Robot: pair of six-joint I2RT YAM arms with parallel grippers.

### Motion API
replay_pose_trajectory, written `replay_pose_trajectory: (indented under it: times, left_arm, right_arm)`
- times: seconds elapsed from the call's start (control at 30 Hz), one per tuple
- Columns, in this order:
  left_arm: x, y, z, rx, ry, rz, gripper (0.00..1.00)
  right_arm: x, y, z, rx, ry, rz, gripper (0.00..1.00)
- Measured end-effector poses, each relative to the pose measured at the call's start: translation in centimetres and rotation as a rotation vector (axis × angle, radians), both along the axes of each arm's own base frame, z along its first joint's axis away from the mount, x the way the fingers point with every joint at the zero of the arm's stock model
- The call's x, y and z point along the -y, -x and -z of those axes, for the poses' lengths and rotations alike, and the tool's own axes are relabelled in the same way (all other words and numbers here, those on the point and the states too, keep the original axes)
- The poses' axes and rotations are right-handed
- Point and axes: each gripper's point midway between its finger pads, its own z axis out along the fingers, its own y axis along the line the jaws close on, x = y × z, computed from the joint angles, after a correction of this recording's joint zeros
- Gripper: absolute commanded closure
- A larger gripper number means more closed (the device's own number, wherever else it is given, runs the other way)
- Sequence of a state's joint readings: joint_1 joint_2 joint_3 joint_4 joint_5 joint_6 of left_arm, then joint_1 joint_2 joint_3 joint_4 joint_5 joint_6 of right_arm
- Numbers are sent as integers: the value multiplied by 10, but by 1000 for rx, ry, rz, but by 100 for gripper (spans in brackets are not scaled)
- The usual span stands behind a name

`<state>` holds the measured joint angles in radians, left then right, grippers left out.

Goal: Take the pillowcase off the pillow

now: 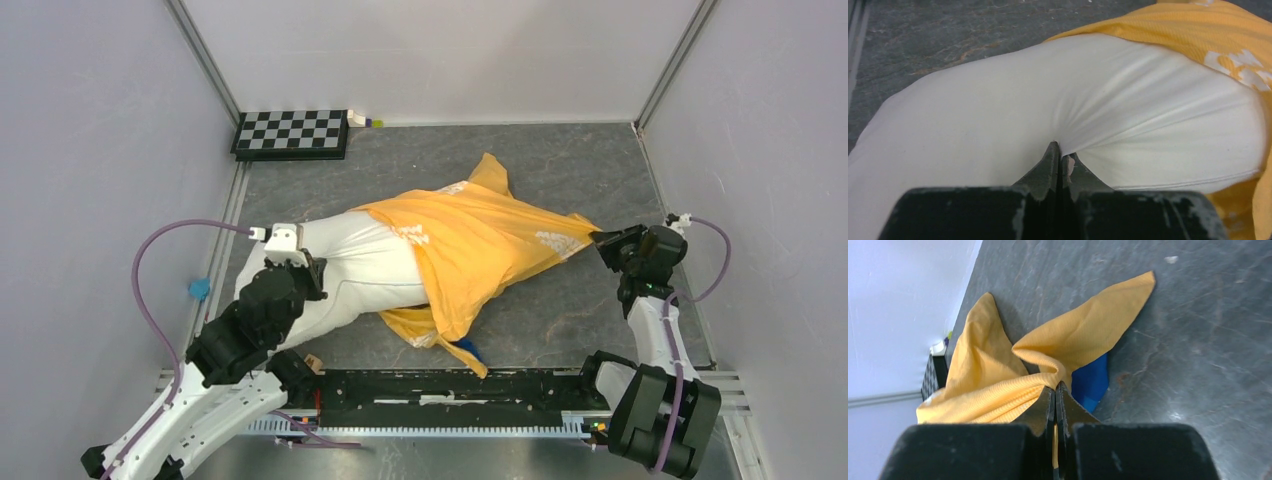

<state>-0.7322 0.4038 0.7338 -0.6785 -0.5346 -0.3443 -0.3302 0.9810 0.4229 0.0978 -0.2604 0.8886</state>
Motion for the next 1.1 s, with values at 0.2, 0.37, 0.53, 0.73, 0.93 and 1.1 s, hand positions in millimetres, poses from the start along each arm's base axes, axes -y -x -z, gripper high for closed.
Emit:
replay_pose_trajectory:
  times: [0.2, 0.37, 0.53, 0.73, 0.93, 1.1]
  left_arm:
    - [-17, -6, -9, 37, -30, -102, 98]
    - [-19, -14, -15, 68, -69, -120, 98]
    - [-16, -28, -17, 64, -126, -154, 98]
    - [-14, -36, -29, 110, -121, -173, 98]
    - [-16, -41, -36, 138, -151, -189, 98]
    - [-17, -44, -40, 147, -166, -191, 98]
  right_arm:
    - [23, 6, 0, -52, -25, 74, 100]
    - [26, -5, -16, -28, -31, 64, 100]
    - [39, -22, -48, -4, -34, 76, 100]
    - [71, -33, -107, 92, -61, 96, 100]
    - [78, -34, -127, 126, -56, 93, 100]
    - [98, -29, -113, 89, -140, 127, 100]
